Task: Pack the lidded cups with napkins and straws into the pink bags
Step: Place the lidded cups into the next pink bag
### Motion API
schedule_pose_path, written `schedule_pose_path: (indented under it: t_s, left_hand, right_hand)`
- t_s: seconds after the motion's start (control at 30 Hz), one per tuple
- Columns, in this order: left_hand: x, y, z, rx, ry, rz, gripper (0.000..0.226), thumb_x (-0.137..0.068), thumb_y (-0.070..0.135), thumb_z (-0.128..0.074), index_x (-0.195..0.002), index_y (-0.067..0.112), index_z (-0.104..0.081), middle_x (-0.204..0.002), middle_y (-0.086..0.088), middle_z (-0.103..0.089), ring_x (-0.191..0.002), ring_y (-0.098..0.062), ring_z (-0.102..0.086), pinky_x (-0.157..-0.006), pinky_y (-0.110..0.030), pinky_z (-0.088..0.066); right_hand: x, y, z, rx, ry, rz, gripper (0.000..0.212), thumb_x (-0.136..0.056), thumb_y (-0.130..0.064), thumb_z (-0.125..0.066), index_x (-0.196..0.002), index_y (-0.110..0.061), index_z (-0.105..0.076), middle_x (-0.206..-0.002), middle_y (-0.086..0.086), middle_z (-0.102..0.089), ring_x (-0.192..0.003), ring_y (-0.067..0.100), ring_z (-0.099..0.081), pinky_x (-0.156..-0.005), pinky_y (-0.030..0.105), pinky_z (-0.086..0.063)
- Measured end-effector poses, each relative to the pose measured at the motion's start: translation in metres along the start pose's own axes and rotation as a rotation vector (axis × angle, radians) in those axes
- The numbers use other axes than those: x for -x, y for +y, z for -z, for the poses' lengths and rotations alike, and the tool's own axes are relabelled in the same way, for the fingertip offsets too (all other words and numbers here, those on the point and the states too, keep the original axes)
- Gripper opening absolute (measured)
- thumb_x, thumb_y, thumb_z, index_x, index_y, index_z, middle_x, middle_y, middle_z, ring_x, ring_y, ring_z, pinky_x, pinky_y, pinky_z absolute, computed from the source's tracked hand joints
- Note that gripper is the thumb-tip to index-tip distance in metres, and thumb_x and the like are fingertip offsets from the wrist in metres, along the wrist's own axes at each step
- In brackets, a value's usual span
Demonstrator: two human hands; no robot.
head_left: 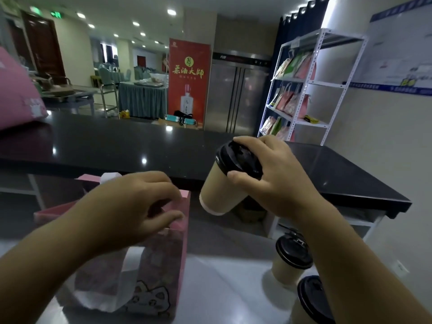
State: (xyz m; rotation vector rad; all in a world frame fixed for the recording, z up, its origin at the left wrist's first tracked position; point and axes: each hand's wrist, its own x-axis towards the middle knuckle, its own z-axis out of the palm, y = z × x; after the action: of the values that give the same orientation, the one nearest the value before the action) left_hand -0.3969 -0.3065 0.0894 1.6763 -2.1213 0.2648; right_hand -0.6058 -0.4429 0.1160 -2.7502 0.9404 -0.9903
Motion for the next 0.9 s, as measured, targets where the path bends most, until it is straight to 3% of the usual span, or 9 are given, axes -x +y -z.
schedule_pose_path:
  t_s: [0.27,0.5,0.7,0.9]
  left_hand:
    - [0.031,-0.095,0.021,-0.072,-0.078,0.188,0.014,-0.081,0.039,-0.061,-0.094,0.035,-0.063,-0.086,0.020,-0.056,-0.069,0.005,-0.056,-0.062,-0.016,-0.047]
    - [0.049,-0.156,0.012,-0.075,-0.272,0.201,0.024,-0.084,0.039,-0.057,-0.108,0.042,-0.059,-0.110,0.026,-0.054,-0.102,0.006,-0.043,-0.090,-0.017,-0.040]
    - [0.053,-0.179,-0.003,-0.077,-0.364,0.170,0.050,-0.079,0.051,-0.060,-0.126,0.042,-0.046,-0.130,0.024,-0.043,-0.119,0.003,-0.027,-0.100,-0.017,-0.028]
    - [0.057,-0.182,-0.004,0.051,-0.431,0.194,0.105,-0.059,0.063,-0.070,-0.141,0.046,-0.006,-0.147,0.025,-0.008,-0.129,-0.002,-0.019,-0.106,-0.027,-0.028]
  right_hand:
    - [-0.036,-0.074,-0.043,-0.284,0.001,0.055,0.067,-0.068,-0.065,-0.042,-0.129,-0.037,-0.046,-0.113,-0.005,-0.049,-0.107,0.013,-0.045,-0.084,0.028,-0.042]
    - [-0.048,-0.102,-0.108,-0.348,-0.126,0.034,0.066,-0.069,-0.067,-0.044,-0.130,-0.041,-0.041,-0.110,-0.011,-0.046,-0.105,0.008,-0.045,-0.079,0.022,-0.039]
    - [-0.047,-0.099,-0.129,-0.120,-0.328,0.031,0.069,-0.072,-0.065,-0.053,-0.135,-0.044,-0.035,-0.118,-0.014,-0.041,-0.111,0.006,-0.037,-0.086,0.024,-0.039]
    - [-0.044,-0.096,-0.123,0.042,-0.588,0.168,0.072,-0.070,-0.048,-0.069,-0.135,-0.047,-0.036,-0.130,-0.024,-0.032,-0.117,-0.001,-0.028,-0.092,0.019,-0.038]
